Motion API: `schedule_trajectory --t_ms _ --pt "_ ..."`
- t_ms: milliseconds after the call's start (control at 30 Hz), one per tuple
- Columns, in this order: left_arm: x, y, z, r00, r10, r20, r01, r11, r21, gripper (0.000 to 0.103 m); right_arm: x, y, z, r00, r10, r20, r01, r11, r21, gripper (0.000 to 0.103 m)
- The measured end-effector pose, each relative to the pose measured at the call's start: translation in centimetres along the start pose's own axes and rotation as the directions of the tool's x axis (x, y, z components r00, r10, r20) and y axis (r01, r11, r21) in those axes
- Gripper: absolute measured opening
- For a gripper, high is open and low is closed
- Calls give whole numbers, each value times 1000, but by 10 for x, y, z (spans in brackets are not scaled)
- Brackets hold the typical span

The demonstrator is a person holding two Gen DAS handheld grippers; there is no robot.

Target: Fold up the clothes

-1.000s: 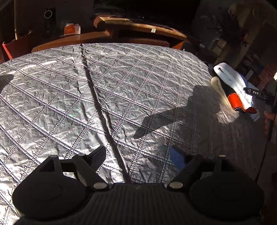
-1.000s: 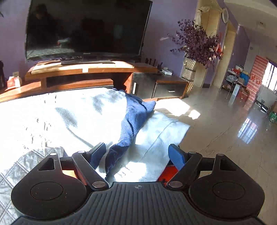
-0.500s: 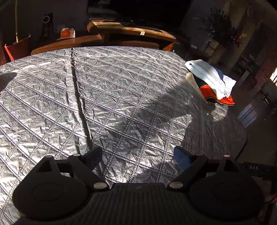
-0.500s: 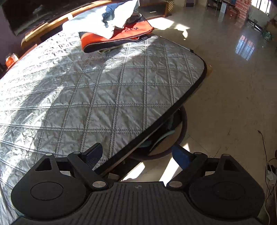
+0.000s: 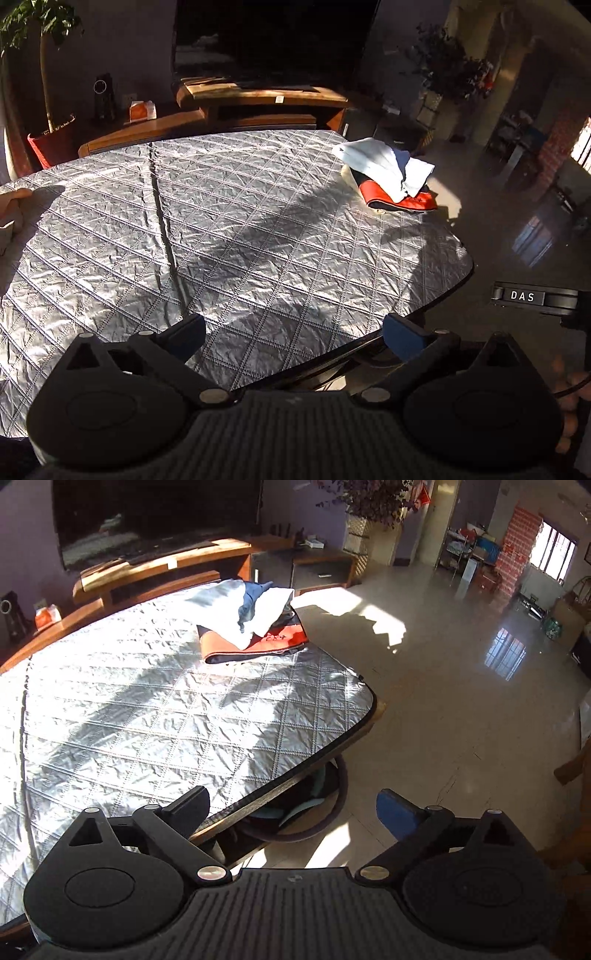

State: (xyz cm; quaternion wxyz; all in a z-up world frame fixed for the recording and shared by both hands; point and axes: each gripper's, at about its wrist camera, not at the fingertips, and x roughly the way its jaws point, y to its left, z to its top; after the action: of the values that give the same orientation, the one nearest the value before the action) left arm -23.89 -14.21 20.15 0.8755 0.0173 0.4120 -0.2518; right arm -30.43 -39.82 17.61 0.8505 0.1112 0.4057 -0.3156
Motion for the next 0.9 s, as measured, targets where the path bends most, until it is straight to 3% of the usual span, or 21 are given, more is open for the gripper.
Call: schedule_trajectory --t_ms 300,900 --pt "-44 -21 -26 998 47 -34 -47 999 4 102 -67 -12 -17 995 52 88 -48 998 -41 102" --pt "-94 -45 -45 994 106 7 -106 993 47 102 -113 -14 -45 984 104 144 -93 992 -81 103"
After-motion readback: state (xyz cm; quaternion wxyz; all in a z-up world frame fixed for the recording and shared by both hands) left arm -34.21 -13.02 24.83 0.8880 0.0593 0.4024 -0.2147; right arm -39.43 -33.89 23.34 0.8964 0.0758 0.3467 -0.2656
